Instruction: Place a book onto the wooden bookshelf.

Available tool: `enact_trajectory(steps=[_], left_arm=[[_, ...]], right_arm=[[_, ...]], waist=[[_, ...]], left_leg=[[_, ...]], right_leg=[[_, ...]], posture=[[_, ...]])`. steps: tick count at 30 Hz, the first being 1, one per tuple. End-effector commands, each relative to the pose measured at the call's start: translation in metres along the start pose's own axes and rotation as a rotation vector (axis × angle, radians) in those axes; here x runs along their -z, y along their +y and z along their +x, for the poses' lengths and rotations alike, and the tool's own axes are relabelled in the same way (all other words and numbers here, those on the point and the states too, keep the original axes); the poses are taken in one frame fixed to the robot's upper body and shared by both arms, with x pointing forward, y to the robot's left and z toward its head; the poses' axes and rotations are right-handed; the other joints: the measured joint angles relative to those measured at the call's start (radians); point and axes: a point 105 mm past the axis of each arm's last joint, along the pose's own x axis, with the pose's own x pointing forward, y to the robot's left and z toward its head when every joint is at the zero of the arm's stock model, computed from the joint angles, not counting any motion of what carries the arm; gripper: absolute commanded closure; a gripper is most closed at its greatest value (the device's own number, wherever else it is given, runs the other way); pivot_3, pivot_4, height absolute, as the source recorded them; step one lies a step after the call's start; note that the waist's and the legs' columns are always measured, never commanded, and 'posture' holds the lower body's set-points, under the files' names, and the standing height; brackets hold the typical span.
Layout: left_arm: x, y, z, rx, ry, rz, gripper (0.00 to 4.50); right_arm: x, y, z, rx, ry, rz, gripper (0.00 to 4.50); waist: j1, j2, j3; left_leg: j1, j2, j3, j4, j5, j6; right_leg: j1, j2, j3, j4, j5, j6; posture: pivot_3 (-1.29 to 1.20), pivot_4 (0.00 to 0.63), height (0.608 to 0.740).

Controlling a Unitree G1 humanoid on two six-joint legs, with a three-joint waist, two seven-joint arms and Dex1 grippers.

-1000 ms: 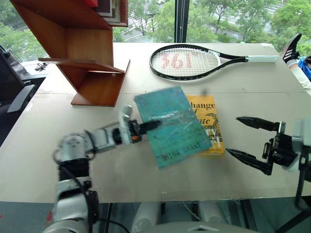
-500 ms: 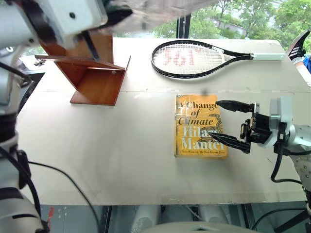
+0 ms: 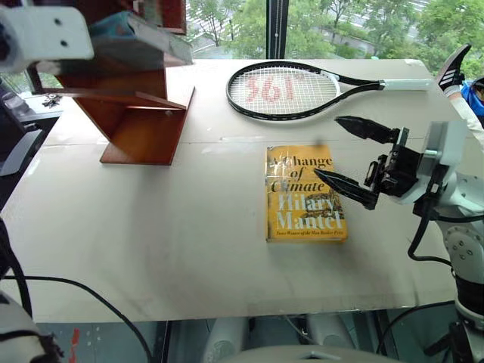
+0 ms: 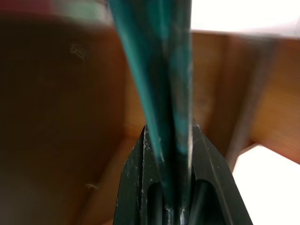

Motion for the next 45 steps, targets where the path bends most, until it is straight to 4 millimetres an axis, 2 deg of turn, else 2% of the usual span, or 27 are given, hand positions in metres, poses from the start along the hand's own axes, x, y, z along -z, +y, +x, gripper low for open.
enact_trajectory(steps=[1, 6, 10, 20, 22, 23, 24, 25, 27, 29, 32, 35, 38, 39, 42, 45], left_arm=[[0.016, 0.001, -0.005, -0.010, 0.045, 0.018, 4.46], [0.028, -0.010, 0.003, 0.018, 0.062, -0.008, 4.46], [0.029, -0.015, 0.005, 0.035, 0.044, -0.018, 4.46], [0.038, -0.021, -0.005, 0.028, 0.037, -0.019, 4.46], [0.038, -0.019, -0.008, 0.026, 0.033, -0.041, 3.69], [0.036, -0.018, -0.010, 0.021, 0.027, -0.043, 3.50], [0.034, -0.016, -0.012, 0.014, 0.015, -0.038, 2.98], [0.028, -0.011, -0.014, -0.014, -0.009, -0.026, 2.71], [0.021, -0.006, -0.018, -0.047, -0.038, -0.014, 1.86], [0.011, -0.004, -0.027, -0.064, -0.107, -0.041, 1.07], [-0.026, 0.001, -0.048, -0.067, -0.327, -0.206, 1.07], [-0.079, -0.001, -0.078, 0.054, -0.586, -0.424, 1.07], [-0.139, -0.025, -0.112, 0.354, -0.840, -0.607, 1.07], [-0.152, -0.031, -0.117, 0.423, -0.897, -0.652, 1.07], [-0.170, -0.056, -0.103, 0.506, -0.948, -0.759, 1.07], [-0.185, -0.083, -0.065, 0.406, -0.971, -0.874, 1.07]], right_arm=[[-0.013, 0.008, 0.002, 0.004, -0.026, -0.034, 0.00], [-0.021, 0.013, 0.001, 0.007, -0.053, -0.022, 0.00], [-0.024, 0.016, -0.001, -0.001, -0.065, -0.006, 0.00], [-0.035, 0.011, 0.003, -0.015, -0.149, 0.035, 0.00], [-0.035, 0.010, 0.003, -0.020, -0.150, 0.036, 0.00], [-0.035, 0.010, 0.003, -0.024, -0.150, 0.037, 0.00], [-0.035, 0.010, 0.003, -0.028, -0.151, 0.038, 0.00], [-0.036, 0.009, 0.003, -0.031, -0.153, 0.040, 0.00], [-0.037, 0.009, 0.003, -0.033, -0.156, 0.042, 0.00], [-0.038, 0.008, 0.003, -0.033, -0.164, 0.043, 0.00], [-0.039, 0.006, 0.003, -0.035, -0.168, 0.044, 0.00], [-0.038, 0.004, 0.002, -0.035, -0.164, 0.043, 0.00], [-0.035, 0.002, 0.000, -0.037, -0.142, 0.042, 0.00], [-0.033, 0.000, -0.001, -0.035, -0.127, 0.041, 0.00], [-0.022, -0.005, -0.010, -0.002, -0.050, 0.039, 0.00], [0.001, -0.011, -0.030, 0.044, 0.121, 0.018, 0.00]], waist=[[-0.002, 0.000, 0.000], [-0.010, 0.000, 0.000], [-0.010, 0.000, 0.000], [-0.012, 0.000, -0.001], [-0.013, 0.000, -0.001], [-0.014, 0.000, -0.001], [-0.013, 0.000, -0.001], [-0.012, 0.000, -0.001], [-0.008, -0.001, -0.001], [-0.005, -0.001, -0.001], [-0.007, -0.002, -0.001], [-0.006, -0.004, -0.001], [-0.009, -0.004, -0.001], [-0.010, -0.003, -0.001], [-0.007, 0.003, -0.004], [0.001, 0.006, -0.005]], left_leg=[[0.000, 0.000, 0.000, 0.000, 0.000, 0.000], [0.002, 0.000, 0.003, 0.000, 0.000, 0.000], [0.004, 0.001, 0.003, 0.000, 0.000, 0.000], [0.005, 0.003, 0.005, 0.000, 0.000, 0.000], [0.005, 0.003, 0.005, 0.000, 0.000, 0.000], [0.005, 0.003, 0.005, 0.000, 0.000, 0.000], [0.005, 0.003, 0.005, 0.000, 0.000, 0.000], [0.004, 0.003, 0.005, 0.000, 0.000, 0.000], [0.002, 0.003, 0.005, 0.000, 0.000, 0.000], [0.000, 0.003, 0.005, 0.001, 0.000, 0.000], [-0.001, 0.002, 0.007, 0.001, 0.000, 0.000], [-0.001, 0.003, 0.007, 0.002, 0.000, 0.000], [0.000, 0.003, 0.007, 0.002, 0.000, 0.000], [0.000, 0.003, 0.007, 0.002, 0.000, 0.000], [0.004, 0.003, 0.008, 0.002, 0.000, 0.000], [0.012, 0.003, 0.007, 0.001, 0.000, 0.000]], right_leg=[[0.000, 0.000, 0.000, 0.000, 0.000, 0.000], [-0.002, 0.000, 0.001, 0.004, 0.000, 0.000], [-0.001, 0.002, 0.002, 0.006, 0.000, 0.000], [-0.001, 0.002, 0.004, 0.007, 0.000, 0.000], [-0.001, 0.003, 0.004, 0.007, 0.000, 0.000], [-0.001, 0.003, 0.004, 0.007, 0.000, 0.000], [-0.001, 0.003, 0.004, 0.006, 0.000, 0.000], [-0.002, 0.003, 0.004, 0.006, 0.000, 0.000], [-0.002, 0.002, 0.004, 0.004, 0.000, 0.000], [-0.003, 0.001, 0.004, 0.004, 0.000, 0.000], [-0.004, -0.002, 0.004, 0.003, 0.000, 0.000], [-0.004, -0.002, 0.003, 0.004, 0.000, 0.000], [-0.004, -0.001, 0.003, 0.004, 0.000, 0.000], [-0.004, -0.001, 0.003, 0.005, 0.000, 0.000], [-0.001, -0.001, 0.003, 0.006, 0.000, 0.000], [0.006, -0.001, 0.004, 0.006, 0.000, 0.000]], posture=[[0.00, 0.150, 0.740], [0.00, 0.150, 0.740], [0.00, 0.150, 0.740], [0.00, 0.150, 0.740], [0.00, 0.150, 0.740], [0.00, 0.150, 0.740], [0.00, 0.150, 0.740], [0.00, 0.150, 0.740], [0.00, 0.150, 0.740], [0.00, 0.150, 0.740], [0.00, 0.150, 0.740], [0.00, 0.150, 0.740], [0.00, 0.150, 0.740], [0.00, 0.150, 0.740], [0.00, 0.150, 0.740], [0.00, 0.150, 0.740]])
